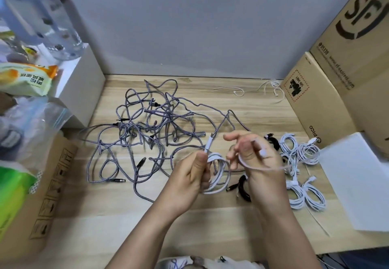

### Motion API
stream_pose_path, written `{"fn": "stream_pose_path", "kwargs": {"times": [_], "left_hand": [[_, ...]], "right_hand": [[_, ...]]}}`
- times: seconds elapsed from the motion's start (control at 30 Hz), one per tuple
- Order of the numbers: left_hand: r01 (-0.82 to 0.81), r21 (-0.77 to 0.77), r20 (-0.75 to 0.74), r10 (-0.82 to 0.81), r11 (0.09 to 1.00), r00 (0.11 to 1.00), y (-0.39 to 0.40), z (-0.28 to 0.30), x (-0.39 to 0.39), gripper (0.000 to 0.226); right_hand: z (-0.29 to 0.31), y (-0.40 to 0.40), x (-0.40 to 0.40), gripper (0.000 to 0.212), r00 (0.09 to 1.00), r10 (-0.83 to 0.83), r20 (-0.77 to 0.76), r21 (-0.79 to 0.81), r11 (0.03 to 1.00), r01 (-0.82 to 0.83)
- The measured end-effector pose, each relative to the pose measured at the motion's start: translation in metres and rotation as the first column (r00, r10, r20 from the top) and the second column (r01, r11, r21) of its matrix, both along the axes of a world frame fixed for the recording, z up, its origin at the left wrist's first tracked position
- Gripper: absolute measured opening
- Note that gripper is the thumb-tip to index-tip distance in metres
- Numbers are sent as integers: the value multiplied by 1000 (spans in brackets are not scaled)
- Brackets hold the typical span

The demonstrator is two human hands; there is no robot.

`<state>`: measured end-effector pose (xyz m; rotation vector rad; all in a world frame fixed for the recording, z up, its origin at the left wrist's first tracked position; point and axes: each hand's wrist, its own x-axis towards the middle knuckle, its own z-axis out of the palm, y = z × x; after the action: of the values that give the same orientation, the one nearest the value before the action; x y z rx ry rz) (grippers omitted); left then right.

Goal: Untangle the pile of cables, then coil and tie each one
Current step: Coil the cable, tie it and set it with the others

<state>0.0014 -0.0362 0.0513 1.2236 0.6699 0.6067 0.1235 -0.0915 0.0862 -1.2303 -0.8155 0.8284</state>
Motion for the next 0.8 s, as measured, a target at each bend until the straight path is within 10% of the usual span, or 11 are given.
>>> {"fn": "stream_pose_path", "kwargs": {"times": [0.17,0.33,0.63,0.8], "left_hand": [[11,340,-172,50,940,984,-6,8,5,45],[-29,318,-187,93,948,978,-7,9,4,40],[140,-285,262,-63,948,963,-6,12,5,23],[148,-285,313,-54,947,948,-11,14,9,21]], "right_hand": [[8,0,-6,17,992,127,-1,-113,986,-126],[6,-1,0,30,997,-28,-78,-153,988,16],[3,-2,1,19,956,-178,-234,-71,984,166],[5,1,-3,15,951,-214,-222,-55,977,206]]}}
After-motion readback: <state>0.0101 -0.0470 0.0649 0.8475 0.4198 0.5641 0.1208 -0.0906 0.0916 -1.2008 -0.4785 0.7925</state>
